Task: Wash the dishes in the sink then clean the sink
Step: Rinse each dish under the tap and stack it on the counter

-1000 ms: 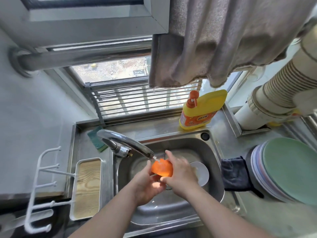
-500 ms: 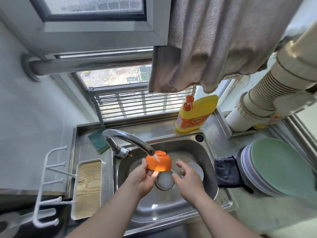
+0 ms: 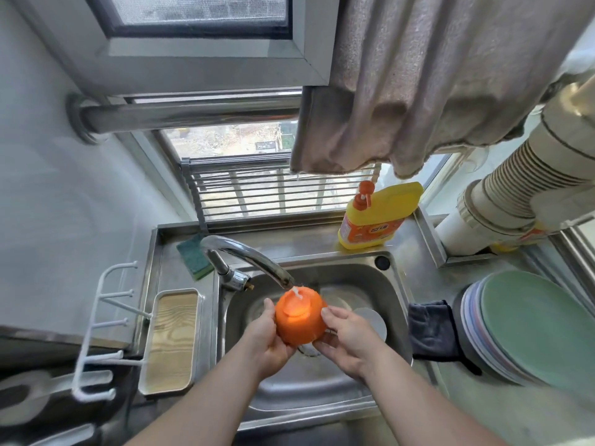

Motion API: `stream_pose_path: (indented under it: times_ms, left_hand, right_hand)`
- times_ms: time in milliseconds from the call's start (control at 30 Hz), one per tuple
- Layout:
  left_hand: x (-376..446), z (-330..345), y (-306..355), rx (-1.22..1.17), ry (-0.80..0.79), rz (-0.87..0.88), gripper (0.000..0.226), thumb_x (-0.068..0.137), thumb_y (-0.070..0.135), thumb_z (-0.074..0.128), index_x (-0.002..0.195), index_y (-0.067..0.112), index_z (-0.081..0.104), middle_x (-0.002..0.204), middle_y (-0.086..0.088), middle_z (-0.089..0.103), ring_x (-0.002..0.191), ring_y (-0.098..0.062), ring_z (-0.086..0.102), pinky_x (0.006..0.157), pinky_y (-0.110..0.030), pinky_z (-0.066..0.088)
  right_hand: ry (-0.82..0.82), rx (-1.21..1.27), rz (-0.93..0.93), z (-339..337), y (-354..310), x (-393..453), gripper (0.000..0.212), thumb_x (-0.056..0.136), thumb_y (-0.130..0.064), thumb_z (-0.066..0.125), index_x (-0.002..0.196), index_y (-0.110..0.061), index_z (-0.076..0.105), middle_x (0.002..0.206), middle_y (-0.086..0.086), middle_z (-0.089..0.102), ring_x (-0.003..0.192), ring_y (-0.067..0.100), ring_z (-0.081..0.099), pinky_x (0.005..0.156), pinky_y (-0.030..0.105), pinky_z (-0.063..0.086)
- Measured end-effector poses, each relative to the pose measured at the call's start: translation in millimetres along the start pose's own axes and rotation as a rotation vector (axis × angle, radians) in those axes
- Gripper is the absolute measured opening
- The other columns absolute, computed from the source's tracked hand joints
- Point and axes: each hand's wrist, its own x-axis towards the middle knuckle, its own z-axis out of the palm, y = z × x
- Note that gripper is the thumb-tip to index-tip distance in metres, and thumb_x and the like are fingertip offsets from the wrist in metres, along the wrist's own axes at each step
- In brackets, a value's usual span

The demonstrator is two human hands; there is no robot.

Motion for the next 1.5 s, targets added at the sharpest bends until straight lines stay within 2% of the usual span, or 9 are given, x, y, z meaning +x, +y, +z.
stream_pose_path:
  times_ms: [133,333,467,633,767,1000,1100,1233,1500]
  left_hand:
    - [1,1,-7,0.181,0.047,-0.01,0.053,0.101,0.057,0.058,0.12,0.009,0.067,0.106,-0.017,0.071,0.092,-0.029,0.068,0.071,-0.038,0.059]
    - [-3,8,-11,0.419,0.059,0.027,0.053,0.102,0.064,0.049,0.109,0.017,0.073,0.1,-0.011,0.072,0.1,-0.032,0.065,0.103,-0.053,0.047]
    - [-9,10,12,0.438,0.075,0.091,0.043,0.105,0.059,0.044,0.092,0.026,0.068,0.087,-0.004,0.076,0.095,-0.028,0.065,0.098,-0.049,0.042]
    - [-14,20,26,0.543,0.113,0.181,0.017,0.102,0.029,0.063,0.106,0.016,0.073,0.092,-0.007,0.079,0.082,-0.025,0.073,0.079,-0.04,0.059]
    - [1,18,23,0.59,0.133,0.26,0.043,0.093,-0.014,0.047,0.124,0.007,0.066,0.12,-0.025,0.073,0.096,-0.033,0.074,0.081,-0.042,0.064]
    - [9,-2,-6,0.359,0.083,0.264,0.078,0.083,-0.026,0.03,0.132,0.02,0.068,0.124,-0.019,0.065,0.102,-0.035,0.057,0.075,-0.041,0.055]
    - [11,-9,-24,0.262,0.058,0.236,0.076,0.086,-0.025,0.035,0.134,0.023,0.069,0.13,-0.022,0.065,0.11,-0.041,0.062,0.082,-0.046,0.059]
    - [11,-11,-42,0.183,0.051,0.177,0.064,0.094,-0.017,0.04,0.132,0.024,0.071,0.128,-0.025,0.067,0.105,-0.037,0.068,0.075,-0.04,0.061]
    - [10,9,-53,-0.077,-0.035,0.005,0.033,0.104,0.018,0.057,0.131,0.0,0.063,0.123,-0.031,0.07,0.11,-0.041,0.07,0.1,-0.047,0.057]
  right_hand:
    - [-0.052,-0.043,-0.008,1,-2,1,0.023,0.103,-0.011,0.063,0.126,-0.011,0.062,0.124,0.019,0.066,0.107,0.035,0.068,0.075,0.045,0.061]
    - [-0.095,-0.307,-0.128,7,-7,6,0.018,0.107,-0.013,0.055,0.115,-0.017,0.07,0.115,0.014,0.073,0.092,0.024,0.067,0.085,0.044,0.058]
    - [-0.181,-0.807,-0.393,-1,-20,6,0.023,0.1,-0.012,0.059,0.104,-0.027,0.077,0.102,-0.002,0.076,0.094,0.015,0.068,0.094,0.039,0.057]
    - [-0.185,-1.622,-0.951,-20,-36,12,0.022,0.099,-0.031,0.062,0.113,-0.039,0.076,0.131,-0.001,0.051,0.126,0.025,0.038,0.102,0.04,0.041]
    - [-0.114,-1.481,-0.965,-32,-41,17,0.019,0.097,-0.031,0.065,0.111,-0.039,0.076,0.14,-0.003,0.043,0.126,0.02,0.041,0.103,0.041,0.045]
    - [-0.138,-0.574,-0.02,-45,-37,18,0.054,0.097,-0.048,0.066,0.146,-0.032,0.051,0.131,0.002,0.063,0.099,0.023,0.071,0.078,0.038,0.058]
    - [-0.253,-0.395,0.212,-49,-30,8,0.043,0.096,-0.05,0.068,0.13,-0.025,0.063,0.125,0.011,0.069,0.107,0.035,0.072,0.094,0.049,0.059]
    - [-0.205,-0.349,0.188,-55,-12,13,0.041,0.092,-0.041,0.075,0.126,-0.019,0.068,0.118,0.016,0.072,0.105,0.036,0.073,0.089,0.046,0.061]
    - [-0.048,-0.297,-0.047,-51,-22,15,0.028,0.096,-0.031,0.071,0.122,-0.021,0.069,0.108,0.014,0.076,0.101,0.031,0.073,0.082,0.041,0.058]
